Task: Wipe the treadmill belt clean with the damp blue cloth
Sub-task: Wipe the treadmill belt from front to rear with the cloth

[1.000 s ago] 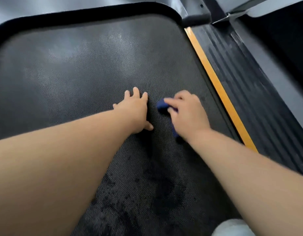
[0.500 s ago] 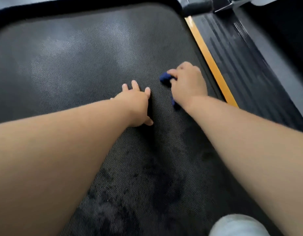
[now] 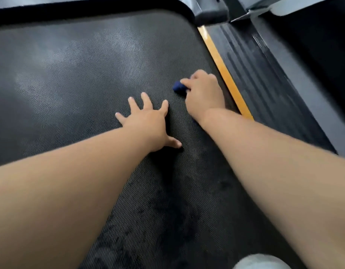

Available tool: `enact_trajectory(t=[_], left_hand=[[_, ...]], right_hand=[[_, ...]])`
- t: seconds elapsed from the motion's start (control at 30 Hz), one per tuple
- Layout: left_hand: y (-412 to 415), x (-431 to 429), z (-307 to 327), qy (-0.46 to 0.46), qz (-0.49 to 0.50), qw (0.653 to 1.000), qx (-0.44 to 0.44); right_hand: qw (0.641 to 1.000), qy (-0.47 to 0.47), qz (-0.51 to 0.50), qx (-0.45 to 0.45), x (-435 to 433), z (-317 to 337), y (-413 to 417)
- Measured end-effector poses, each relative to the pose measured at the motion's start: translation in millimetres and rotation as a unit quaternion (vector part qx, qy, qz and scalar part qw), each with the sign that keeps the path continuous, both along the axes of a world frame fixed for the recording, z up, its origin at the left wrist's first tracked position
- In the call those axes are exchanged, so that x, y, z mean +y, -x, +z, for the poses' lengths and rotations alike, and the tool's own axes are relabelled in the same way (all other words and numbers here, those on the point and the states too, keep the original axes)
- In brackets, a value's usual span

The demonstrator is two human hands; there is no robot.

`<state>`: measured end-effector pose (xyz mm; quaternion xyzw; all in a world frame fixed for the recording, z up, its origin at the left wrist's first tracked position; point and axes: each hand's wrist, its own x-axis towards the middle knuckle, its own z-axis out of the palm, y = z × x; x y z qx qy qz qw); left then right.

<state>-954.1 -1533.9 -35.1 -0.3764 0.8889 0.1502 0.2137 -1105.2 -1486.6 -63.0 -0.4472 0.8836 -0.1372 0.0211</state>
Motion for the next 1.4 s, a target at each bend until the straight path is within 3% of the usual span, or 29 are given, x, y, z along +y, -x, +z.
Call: enact_trajectory(t=[0.1, 0.2, 0.33, 0.43, 0.6, 0.73, 0.9, 1.0, 1.17, 1.3, 1.4], left_hand=[[1.1, 2.3, 4.8, -0.009, -0.002, 1.0, -0.011], [1.3, 3.1, 6.3, -0.011, 0.008, 1.0, -0.014], [3.9, 2.2, 2.1, -0.008, 0.009, 1.0, -0.017], [2.6, 2.1, -1.6, 0.0, 0.004, 1.0, -0.009], [2.9, 2.5, 5.7, -0.013, 0.009, 1.0, -0.014], [2.0, 9.2, 8.8, -0.024, 0.01, 1.0, -0.014], [12.3, -13.0, 8.8, 0.06, -0.055, 0.994, 0.074], [29.3, -31.1, 7.9, 0.011, -0.046, 0.998, 0.037], [35.5, -33.7, 4.2, -0.028, -0.038, 0.999, 0.008], [37.7, -34.1, 6.3, -0.031, -0.032, 0.999, -0.003], [39.6, -34.3, 2.8, -0.024, -0.037, 0.999, -0.007]], right_hand=[[0.997, 0.059, 0.058, -0.005, 85.5, 9.5, -38.2], [0.996, 0.036, 0.057, -0.052, 132.2, 16.9, -56.0], [0.997, 0.012, 0.074, 0.015, 58.4, 10.9, -15.4], [0.999, -0.024, 0.026, 0.023, 6.0, 8.3, 9.3], [0.999, 0.016, 0.042, -0.016, 80.3, 11.7, -27.2], [0.998, -0.019, 0.013, -0.064, 138.3, 21.4, -47.8], [0.995, -0.078, 0.018, 0.056, 91.8, 27.7, -9.9], [0.986, -0.113, -0.035, 0.12, 38.4, 29.5, 17.3], [0.99, -0.089, -0.027, 0.106, 55.2, 27.0, 8.9], [0.999, -0.024, 0.004, 0.03, 95.5, 25.2, -2.1], [0.998, -0.013, 0.034, 0.056, 64.0, 20.0, 19.3]])
